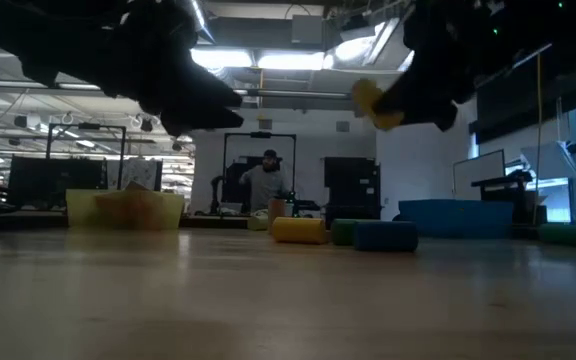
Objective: Sort blocks by size
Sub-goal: Put the yellow cylindrical block into the light orange bin
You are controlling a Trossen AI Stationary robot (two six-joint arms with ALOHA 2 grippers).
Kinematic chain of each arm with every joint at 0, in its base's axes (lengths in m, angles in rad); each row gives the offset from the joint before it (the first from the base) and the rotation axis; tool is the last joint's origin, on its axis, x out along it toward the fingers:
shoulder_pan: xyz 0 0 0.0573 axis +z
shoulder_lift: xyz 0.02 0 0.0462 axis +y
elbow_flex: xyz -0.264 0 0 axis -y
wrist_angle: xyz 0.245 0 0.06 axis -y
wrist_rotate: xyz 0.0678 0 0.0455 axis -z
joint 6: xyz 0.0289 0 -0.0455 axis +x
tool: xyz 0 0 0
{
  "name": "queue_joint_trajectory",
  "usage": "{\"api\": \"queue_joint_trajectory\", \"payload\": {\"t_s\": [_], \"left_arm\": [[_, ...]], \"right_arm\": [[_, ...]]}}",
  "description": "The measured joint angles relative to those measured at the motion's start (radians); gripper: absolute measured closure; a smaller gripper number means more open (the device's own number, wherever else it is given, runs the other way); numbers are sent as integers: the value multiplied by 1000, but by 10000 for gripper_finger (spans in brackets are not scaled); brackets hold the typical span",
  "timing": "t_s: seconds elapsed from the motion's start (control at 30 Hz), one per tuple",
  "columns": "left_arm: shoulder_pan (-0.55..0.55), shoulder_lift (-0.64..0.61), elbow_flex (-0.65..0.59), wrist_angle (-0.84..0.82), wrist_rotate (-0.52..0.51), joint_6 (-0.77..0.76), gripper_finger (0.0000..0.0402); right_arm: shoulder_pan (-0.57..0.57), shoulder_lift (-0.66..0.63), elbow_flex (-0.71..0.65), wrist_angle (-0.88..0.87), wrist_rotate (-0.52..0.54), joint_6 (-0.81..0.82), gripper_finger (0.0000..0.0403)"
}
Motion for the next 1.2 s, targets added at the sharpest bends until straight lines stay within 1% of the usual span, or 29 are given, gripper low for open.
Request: {"api": "queue_joint_trajectory", "payload": {"t_s": [0.1,0.17,0.27,0.43,0.5,0.57,0.73,0.87,1.03,1.1,1.2], "left_arm": [[11,0,17,14,5,-4,146],[13,0,37,22,40,-4,128],[9,0,69,29,55,13,113],[-4,0,94,44,55,13,112],[-4,11,94,99,56,12,116],[-9,20,94,152,56,9,119],[-10,58,96,243,59,7,122],[-11,90,105,281,59,10,122],[-23,110,111,318,63,39,123],[-25,109,119,318,74,59,130],[-32,109,127,308,94,72,158]], "right_arm": [[19,54,0,118,7,-43,262],[24,101,0,211,6,-72,261],[24,166,0,350,-2,-112,261],[23,261,0,597,-4,-199,261],[23,296,1,688,-22,-230,261],[21,326,14,740,-29,-253,261],[21,384,87,748,-30,-300,261],[21,426,153,746,-71,-326,261],[21,464,222,716,-82,-349,260],[21,472,233,707,-91,-355,260],[21,475,240,707,-94,-369,260]]}}
